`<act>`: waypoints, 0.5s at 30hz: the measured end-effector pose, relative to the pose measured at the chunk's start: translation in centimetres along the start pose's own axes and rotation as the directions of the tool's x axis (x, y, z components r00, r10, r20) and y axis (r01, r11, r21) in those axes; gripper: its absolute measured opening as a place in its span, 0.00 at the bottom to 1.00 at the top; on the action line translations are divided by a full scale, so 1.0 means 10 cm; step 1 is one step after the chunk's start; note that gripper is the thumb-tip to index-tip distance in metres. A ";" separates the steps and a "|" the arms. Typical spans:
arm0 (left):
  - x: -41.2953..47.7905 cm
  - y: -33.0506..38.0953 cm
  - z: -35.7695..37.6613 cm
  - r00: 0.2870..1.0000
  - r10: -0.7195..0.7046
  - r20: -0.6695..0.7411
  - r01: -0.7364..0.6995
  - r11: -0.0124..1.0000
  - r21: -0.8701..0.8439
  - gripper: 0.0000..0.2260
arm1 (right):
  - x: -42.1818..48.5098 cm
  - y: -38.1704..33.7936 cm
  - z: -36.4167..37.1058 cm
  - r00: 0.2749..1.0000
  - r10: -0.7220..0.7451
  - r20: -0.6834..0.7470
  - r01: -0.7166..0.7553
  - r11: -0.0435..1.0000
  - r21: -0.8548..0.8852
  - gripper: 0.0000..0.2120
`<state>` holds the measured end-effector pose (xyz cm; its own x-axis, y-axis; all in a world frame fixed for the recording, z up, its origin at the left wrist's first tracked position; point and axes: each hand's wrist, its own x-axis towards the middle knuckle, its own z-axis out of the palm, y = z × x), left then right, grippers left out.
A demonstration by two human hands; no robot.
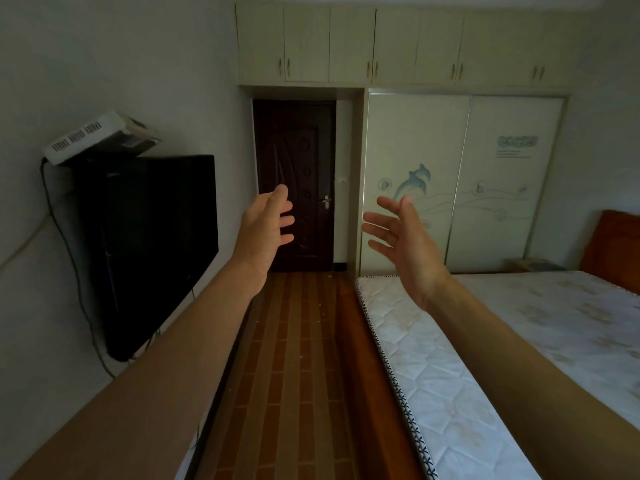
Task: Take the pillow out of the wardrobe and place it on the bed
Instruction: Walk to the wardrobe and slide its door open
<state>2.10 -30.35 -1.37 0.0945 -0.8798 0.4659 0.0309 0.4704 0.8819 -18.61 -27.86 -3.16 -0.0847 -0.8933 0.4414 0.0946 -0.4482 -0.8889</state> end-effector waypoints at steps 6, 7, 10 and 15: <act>0.82 -0.41 0.16 1.000 -0.004 -0.011 0.004 1.000 -0.003 0.22 | 0.85 0.32 -0.18 0.999 -0.029 -0.027 0.028 1.000 -0.008 0.26; 0.96 -0.49 0.20 1.000 -0.003 -0.010 0.003 1.000 0.000 0.22 | 0.99 0.38 -0.21 0.999 -0.030 -0.029 0.030 1.000 -0.009 0.26; 1.38 -0.70 0.31 1.000 -0.007 -0.018 0.008 1.000 0.006 0.21 | 1.44 0.54 -0.29 0.999 -0.034 -0.021 0.033 0.999 -0.025 0.26; 1.99 -1.03 0.38 0.999 -0.009 -0.051 0.011 0.999 0.036 0.23 | 2.11 0.77 -0.42 0.999 -0.033 -0.019 0.033 0.999 -0.008 0.26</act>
<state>-0.15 -52.92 -0.91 0.1447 -0.8793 0.4538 -0.0041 0.4581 0.8889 -23.84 -50.01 -1.26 -0.1070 -0.8770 0.4684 0.0839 -0.4774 -0.8747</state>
